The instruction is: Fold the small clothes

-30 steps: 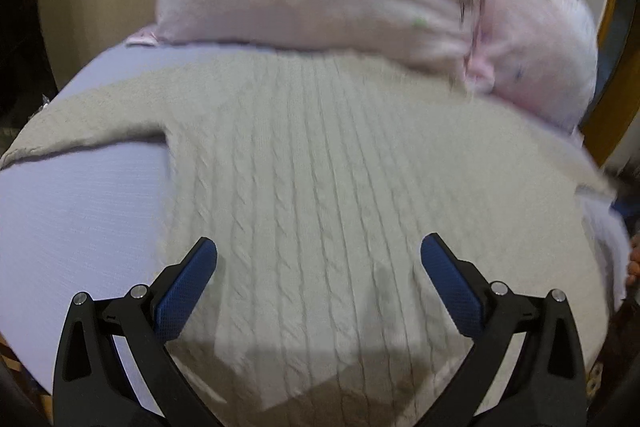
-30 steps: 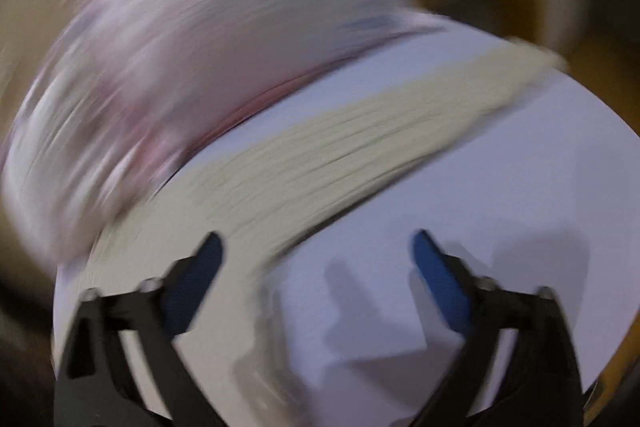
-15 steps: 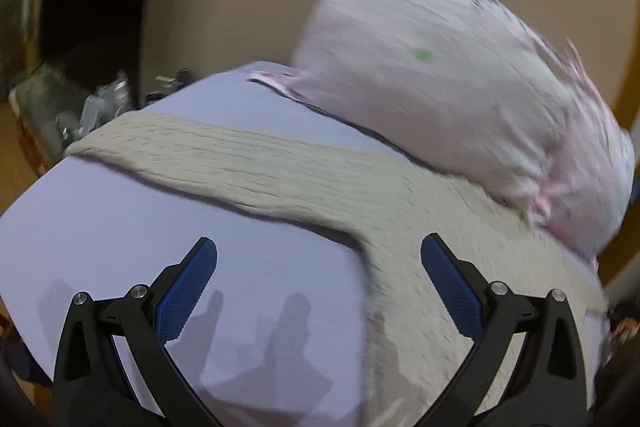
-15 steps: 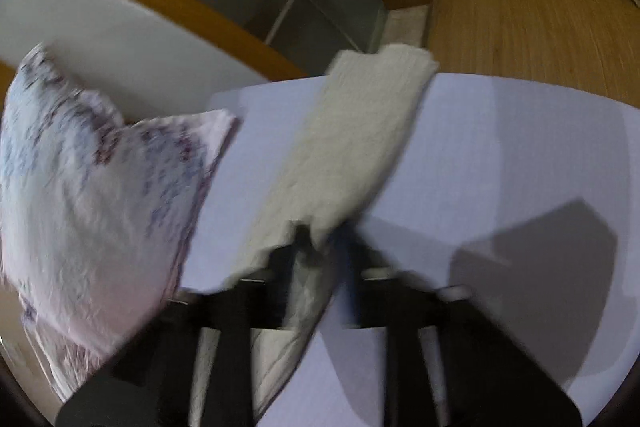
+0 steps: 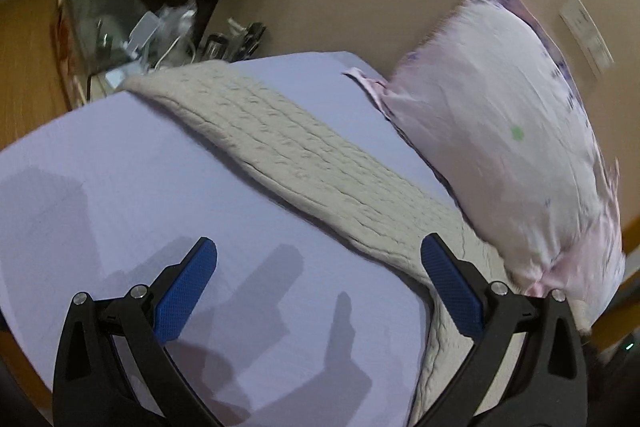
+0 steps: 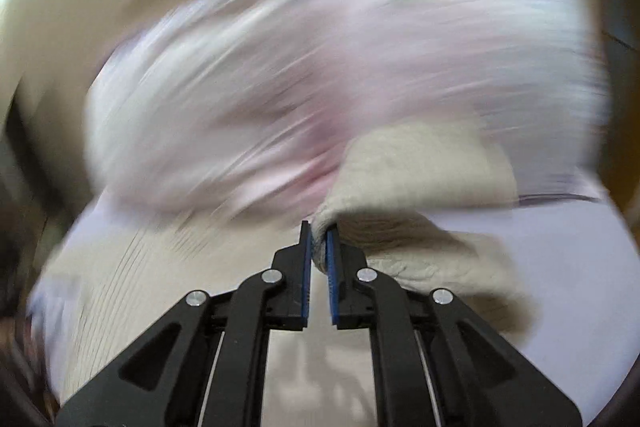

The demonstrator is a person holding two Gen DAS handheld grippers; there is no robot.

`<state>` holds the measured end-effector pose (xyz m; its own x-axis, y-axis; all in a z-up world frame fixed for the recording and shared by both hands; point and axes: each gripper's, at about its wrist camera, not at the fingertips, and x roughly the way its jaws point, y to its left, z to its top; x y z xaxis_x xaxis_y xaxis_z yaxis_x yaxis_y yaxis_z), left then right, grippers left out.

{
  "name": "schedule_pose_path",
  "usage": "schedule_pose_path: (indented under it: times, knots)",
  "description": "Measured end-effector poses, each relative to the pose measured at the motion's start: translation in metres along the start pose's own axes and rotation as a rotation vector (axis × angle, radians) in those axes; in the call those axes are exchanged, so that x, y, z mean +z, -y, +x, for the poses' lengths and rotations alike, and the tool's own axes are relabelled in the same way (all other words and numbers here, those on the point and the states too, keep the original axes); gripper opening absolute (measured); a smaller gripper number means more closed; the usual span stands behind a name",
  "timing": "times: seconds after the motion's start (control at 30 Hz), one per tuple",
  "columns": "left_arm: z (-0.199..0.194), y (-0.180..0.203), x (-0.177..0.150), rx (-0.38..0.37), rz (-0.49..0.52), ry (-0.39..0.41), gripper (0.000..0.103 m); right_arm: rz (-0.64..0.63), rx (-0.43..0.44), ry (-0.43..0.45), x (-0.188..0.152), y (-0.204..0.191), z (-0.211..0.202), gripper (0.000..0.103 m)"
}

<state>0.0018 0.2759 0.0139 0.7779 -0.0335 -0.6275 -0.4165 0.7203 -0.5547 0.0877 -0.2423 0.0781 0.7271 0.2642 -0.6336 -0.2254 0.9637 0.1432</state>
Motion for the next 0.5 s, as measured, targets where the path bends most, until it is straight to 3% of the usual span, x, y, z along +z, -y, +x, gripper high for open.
schedule_pose_path:
  times: [0.03,0.1,0.13,0.2,0.3,0.4,0.5]
  knots:
    - [0.002,-0.001,0.002,0.006,-0.007,-0.001,0.102,-0.041,0.082,-0.092,-0.011,-0.026,0.021,0.011]
    - [0.006,-0.005,0.006,0.011,-0.019,0.001,0.101,-0.067,0.143,-0.159,-0.025,-0.049,0.034,0.02]
    - [0.007,-0.007,0.009,0.012,-0.024,0.005,0.096,-0.067,0.14,-0.15,-0.03,-0.052,0.03,0.025]
    - [0.011,-0.012,0.017,0.014,-0.049,0.004,0.088,-0.043,0.108,-0.105,-0.026,-0.041,0.022,0.053]
    - [0.017,-0.03,0.033,-0.017,-0.143,0.017,0.075,0.055,0.068,-0.058,-0.017,-0.003,0.009,0.064]
    - [0.024,-0.05,0.048,-0.035,-0.26,0.035,0.056,0.142,0.052,-0.042,-0.017,0.026,-0.002,0.068]
    - [0.032,-0.07,0.059,-0.02,-0.344,0.03,0.023,0.177,0.037,-0.034,-0.021,0.041,-0.005,0.069]
